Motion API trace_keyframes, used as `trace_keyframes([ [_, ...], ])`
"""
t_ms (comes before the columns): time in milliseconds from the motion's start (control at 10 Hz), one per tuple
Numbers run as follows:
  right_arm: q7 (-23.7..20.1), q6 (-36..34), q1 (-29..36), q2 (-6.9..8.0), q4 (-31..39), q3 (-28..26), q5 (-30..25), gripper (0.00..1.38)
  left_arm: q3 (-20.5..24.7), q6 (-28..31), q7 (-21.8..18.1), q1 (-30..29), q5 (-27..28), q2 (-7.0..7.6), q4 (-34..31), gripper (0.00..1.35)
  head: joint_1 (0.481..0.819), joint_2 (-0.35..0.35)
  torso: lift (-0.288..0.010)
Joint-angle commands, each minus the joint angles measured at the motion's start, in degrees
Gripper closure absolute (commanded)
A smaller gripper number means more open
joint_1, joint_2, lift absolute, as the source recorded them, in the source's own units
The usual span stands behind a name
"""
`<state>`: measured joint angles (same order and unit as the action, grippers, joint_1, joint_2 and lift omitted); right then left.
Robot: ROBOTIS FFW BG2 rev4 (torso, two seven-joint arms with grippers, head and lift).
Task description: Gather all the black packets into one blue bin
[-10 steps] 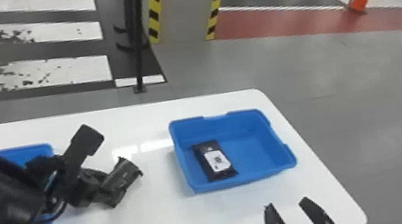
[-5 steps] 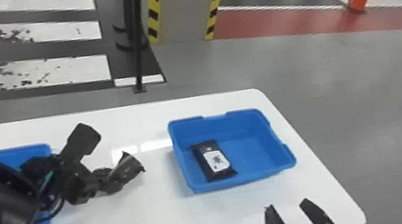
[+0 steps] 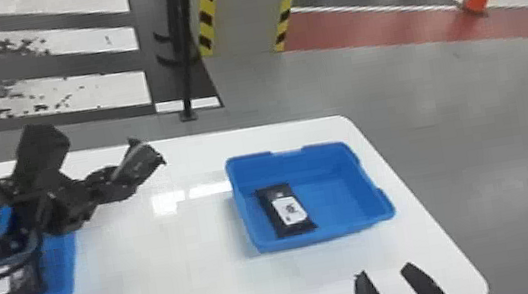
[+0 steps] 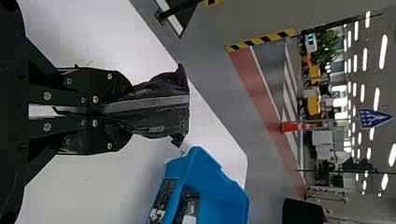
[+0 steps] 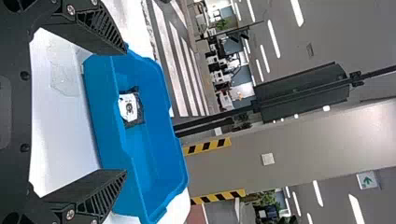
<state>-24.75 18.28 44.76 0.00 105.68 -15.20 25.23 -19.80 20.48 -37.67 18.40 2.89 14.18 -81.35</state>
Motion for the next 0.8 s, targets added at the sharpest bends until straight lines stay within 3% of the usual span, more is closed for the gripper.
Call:
trace_keyframes([
  [0,-0.03,0.00,0.09,0.05,0.14,0.00,0.02,0.12,7.34,3.14,-0.12,-7.14,3.16,0.77,-12.23,1.11,0.695,-0.308,-0.110],
  [400,-0.12,0.00,0.09,0.05,0.14,0.00,-0.21,0.12,23.23,7.21,-1.09,-21.63,6.93,0.77,-27.84,1.11,0.695,-0.176,-0.110],
  [600,-0.12,0.00,-0.05,0.05,0.14,0.11,-0.32,0.11,28.83,8.48,-1.27,-26.55,7.39,0.15,-30.93,1.08,0.695,-0.119,-0.110],
  [700,-0.12,0.00,-0.47,0.05,0.00,0.11,-0.55,0.11,30.77,9.18,-1.09,-27.67,7.51,-0.11,-30.79,0.78,0.695,-0.085,-0.110],
])
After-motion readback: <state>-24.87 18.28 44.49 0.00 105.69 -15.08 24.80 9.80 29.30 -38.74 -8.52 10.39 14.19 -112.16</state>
